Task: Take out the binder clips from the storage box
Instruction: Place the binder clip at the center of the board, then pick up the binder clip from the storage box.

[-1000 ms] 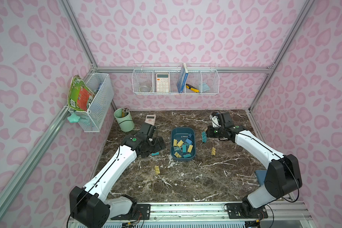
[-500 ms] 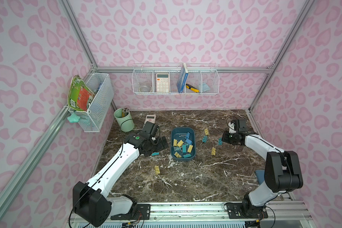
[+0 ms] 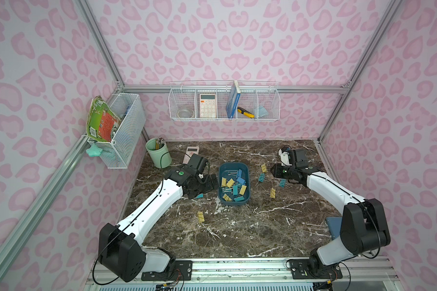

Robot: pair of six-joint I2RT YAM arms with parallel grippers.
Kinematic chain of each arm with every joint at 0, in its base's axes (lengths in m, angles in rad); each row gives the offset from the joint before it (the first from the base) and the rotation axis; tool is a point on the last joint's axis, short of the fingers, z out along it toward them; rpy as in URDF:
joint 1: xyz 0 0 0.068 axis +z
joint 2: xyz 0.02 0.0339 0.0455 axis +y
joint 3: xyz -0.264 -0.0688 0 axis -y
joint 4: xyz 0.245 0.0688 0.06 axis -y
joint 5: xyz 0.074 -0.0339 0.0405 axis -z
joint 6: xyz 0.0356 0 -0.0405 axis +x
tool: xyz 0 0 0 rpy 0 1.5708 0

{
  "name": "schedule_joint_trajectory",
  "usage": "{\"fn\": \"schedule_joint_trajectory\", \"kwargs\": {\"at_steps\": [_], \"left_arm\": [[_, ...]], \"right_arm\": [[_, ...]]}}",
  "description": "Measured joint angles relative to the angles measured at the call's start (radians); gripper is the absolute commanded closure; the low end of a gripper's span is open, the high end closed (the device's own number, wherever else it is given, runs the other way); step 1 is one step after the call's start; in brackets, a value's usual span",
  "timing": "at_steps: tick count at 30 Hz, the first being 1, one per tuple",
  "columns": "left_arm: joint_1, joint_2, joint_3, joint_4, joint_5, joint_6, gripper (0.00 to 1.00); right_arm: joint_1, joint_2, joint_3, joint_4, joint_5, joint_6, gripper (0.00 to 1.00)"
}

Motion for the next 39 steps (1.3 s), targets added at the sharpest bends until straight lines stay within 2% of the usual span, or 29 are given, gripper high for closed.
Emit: {"fn": "schedule_joint_trajectory", "kwargs": {"at_steps": [7,12,19,26,28,30,33,39], "left_arm": [[0.012,-0.058,-0.025,-0.013,-0.079,-0.034,0.01],[0.014,-0.100,-0.051,-0.036,-0.102,-0.052,0.01],[0.014,-0.171,-0.087,-0.046,-0.108,-0.052,0.01],[0.014,-0.231,-0.117,-0.061,-0.112,-0.051,0.01],[0.014,-0.236,-0.120,-0.069,-0.112,-0.051,0.01],[0.014,-0.236,-0.122,-0.075,-0.112,-0.050,0.01],[0.014,-0.236,-0.122,-0.081,-0.111,-0.050,0.01],[0.014,-0.228,-0.121,-0.080,-0.111,-0.048,0.01]], "right_arm": [[0.225,0.109,0.117,0.002,-0.059,-0.074,0.61],[0.327,0.240,0.198,-0.009,-0.113,-0.105,0.62],[0.357,0.340,0.224,-0.027,-0.154,-0.111,0.63],[0.386,0.388,0.229,-0.026,-0.182,-0.115,0.68],[0.389,0.395,0.230,-0.026,-0.185,-0.114,0.73],[0.391,0.399,0.230,-0.026,-0.187,-0.114,0.87],[0.391,0.398,0.229,-0.026,-0.188,-0.100,1.00],[0.391,0.324,0.227,-0.034,-0.187,-0.094,1.00]]}}
